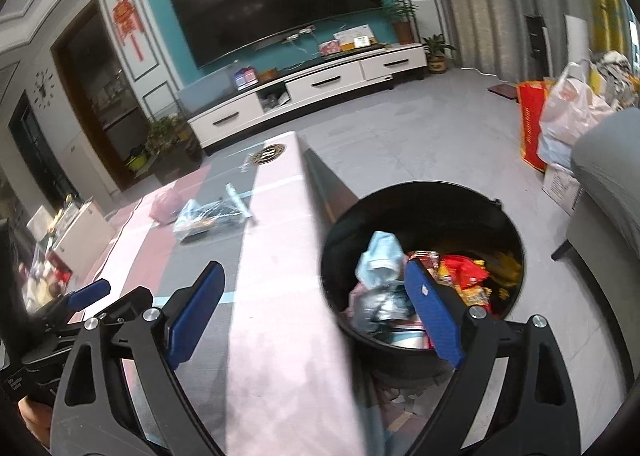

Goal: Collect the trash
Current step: 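Move both tools back over the table toward the pink and clear bags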

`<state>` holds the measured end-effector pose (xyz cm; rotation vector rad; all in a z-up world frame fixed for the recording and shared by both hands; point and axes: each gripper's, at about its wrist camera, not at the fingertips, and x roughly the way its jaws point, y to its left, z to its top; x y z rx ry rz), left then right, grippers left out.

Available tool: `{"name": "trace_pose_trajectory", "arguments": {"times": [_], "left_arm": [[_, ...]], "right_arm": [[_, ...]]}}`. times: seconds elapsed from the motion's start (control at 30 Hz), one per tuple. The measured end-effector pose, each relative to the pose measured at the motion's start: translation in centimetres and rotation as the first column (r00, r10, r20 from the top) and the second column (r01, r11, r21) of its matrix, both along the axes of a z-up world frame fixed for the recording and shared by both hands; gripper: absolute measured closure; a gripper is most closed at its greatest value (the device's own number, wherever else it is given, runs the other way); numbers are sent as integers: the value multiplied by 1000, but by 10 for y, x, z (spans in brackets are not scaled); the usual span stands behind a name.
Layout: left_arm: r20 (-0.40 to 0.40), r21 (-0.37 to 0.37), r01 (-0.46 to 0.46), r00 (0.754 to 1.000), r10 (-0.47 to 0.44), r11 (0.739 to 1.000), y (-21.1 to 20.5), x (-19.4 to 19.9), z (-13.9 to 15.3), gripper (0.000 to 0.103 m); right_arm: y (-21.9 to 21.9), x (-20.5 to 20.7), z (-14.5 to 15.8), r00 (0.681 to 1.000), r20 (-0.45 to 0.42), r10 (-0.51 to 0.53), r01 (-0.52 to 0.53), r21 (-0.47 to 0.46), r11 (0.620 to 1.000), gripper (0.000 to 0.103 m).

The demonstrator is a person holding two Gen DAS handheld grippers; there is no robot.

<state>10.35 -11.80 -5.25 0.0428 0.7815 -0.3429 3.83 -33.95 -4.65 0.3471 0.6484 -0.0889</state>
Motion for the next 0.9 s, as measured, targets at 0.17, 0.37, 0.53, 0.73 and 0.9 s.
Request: {"name": "trace_pose_trajectory", "arguments": {"times": [0.17,0.37,0.53,0.73,0.9], "left_arm": [[-64,-14,-89,994,87,996,56,9,-20,3],[-130,-57,-241,964,232,969,130,27,-39,3],[-125,-81,-285,953,274,955,158,50,-38,3],[-69,-81,-267,963,261,960,157,97,-29,3],[-25,-56,-237,972,236,970,142,141,-27,3]], "right_arm": [[31,20,-6,996,-38,76,-77,-32,997,13],[70,57,-26,979,-91,183,-187,-41,981,14],[103,98,-31,957,-84,278,-285,-81,955,14],[142,160,-45,926,-119,359,-378,-252,891,14],[159,195,-59,889,-166,427,-458,-316,831,14]]}}
